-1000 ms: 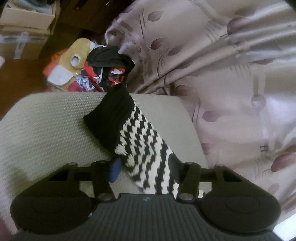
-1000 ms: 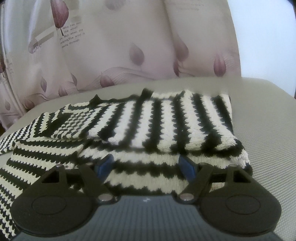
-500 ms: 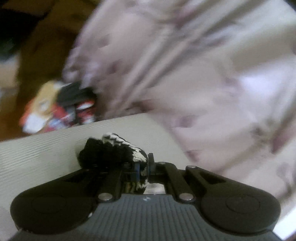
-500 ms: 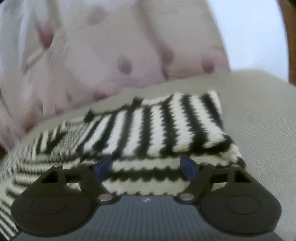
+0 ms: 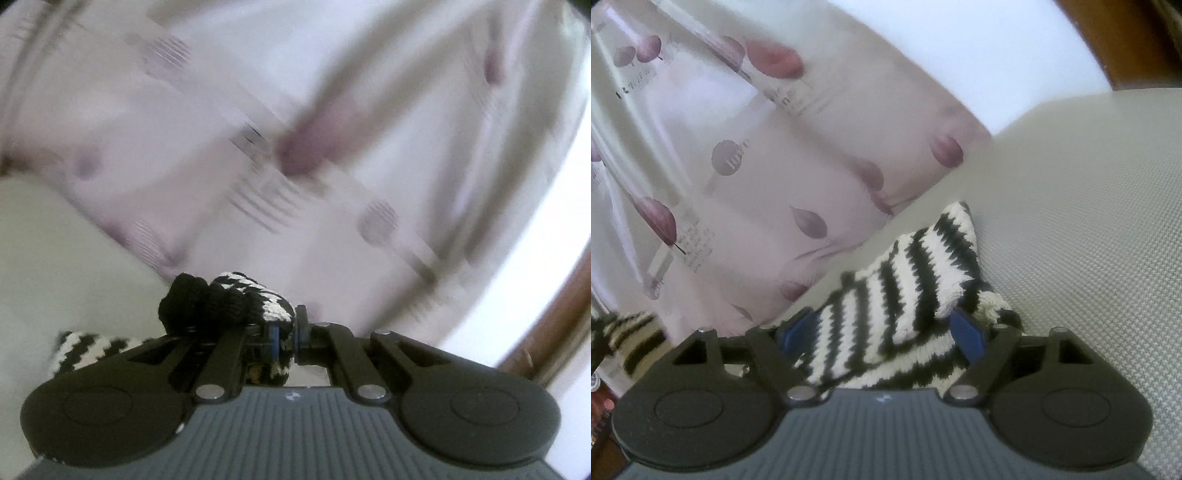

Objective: Fold small clothes

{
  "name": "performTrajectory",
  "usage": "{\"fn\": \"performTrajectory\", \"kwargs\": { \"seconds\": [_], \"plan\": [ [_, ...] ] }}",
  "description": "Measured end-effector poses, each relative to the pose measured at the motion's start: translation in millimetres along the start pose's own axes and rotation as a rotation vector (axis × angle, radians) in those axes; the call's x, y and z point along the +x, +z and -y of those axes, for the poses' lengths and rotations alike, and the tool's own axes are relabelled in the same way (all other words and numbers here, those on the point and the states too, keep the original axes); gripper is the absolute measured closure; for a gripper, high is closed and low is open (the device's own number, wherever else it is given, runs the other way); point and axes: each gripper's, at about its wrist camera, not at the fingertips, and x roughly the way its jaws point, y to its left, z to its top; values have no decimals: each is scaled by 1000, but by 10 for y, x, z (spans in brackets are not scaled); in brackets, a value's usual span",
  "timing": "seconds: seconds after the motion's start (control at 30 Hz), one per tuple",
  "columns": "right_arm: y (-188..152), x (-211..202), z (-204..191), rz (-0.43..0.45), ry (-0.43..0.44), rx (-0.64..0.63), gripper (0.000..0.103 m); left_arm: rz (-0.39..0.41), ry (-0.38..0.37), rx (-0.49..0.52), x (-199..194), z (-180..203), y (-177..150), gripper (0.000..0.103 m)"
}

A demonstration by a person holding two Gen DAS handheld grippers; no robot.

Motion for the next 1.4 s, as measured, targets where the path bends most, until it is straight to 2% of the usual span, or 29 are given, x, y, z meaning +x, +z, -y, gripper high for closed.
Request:
{"fn": "performTrajectory", "kwargs": {
  "seconds": [0.13,0.37,0.6,0.7,0.77,0.8,0.83,0.87,0.9,0.93,1.0,1.2,1.3,1.4],
  "plan": [
    [16,-30,45,13,24,23,23,-82,-45,32,455,449,-391,98],
    [21,-87,144,28,60,85,21,-215,-102,81,1145,958,-1085,98],
    [35,-124,232,37,73,142,21,-346,-117,179,1639,1186,-1770,98],
    [42,-131,263,39,79,161,21,-390,-135,209,1770,1199,-1958,97],
    [43,-137,278,40,85,169,21,-427,-159,222,1834,1186,-2043,89],
    [45,-137,283,41,85,172,21,-454,-175,224,1876,1178,-2082,69],
    [45,-140,287,42,86,176,21,-473,-191,219,1900,1164,-2106,56],
    [46,-143,293,43,88,179,21,-470,-206,210,1876,1142,-2110,31],
    [46,-148,300,45,90,184,21,-437,-213,202,1827,1131,-2108,16],
    [46,-154,308,48,91,189,21,-398,-220,201,1762,1131,-2095,6],
    [46,-160,316,51,91,195,21,-372,-255,204,1673,1145,-2060,1],
    [54,-178,297,50,77,179,21,-356,-310,140,1277,927,-1849,1],
    [122,-182,210,8,33,141,21,-327,-290,160,970,690,-1749,1],
    [228,-189,-10,-26,16,-2,21,-252,-216,196,608,353,-1660,0]
  ]
}}
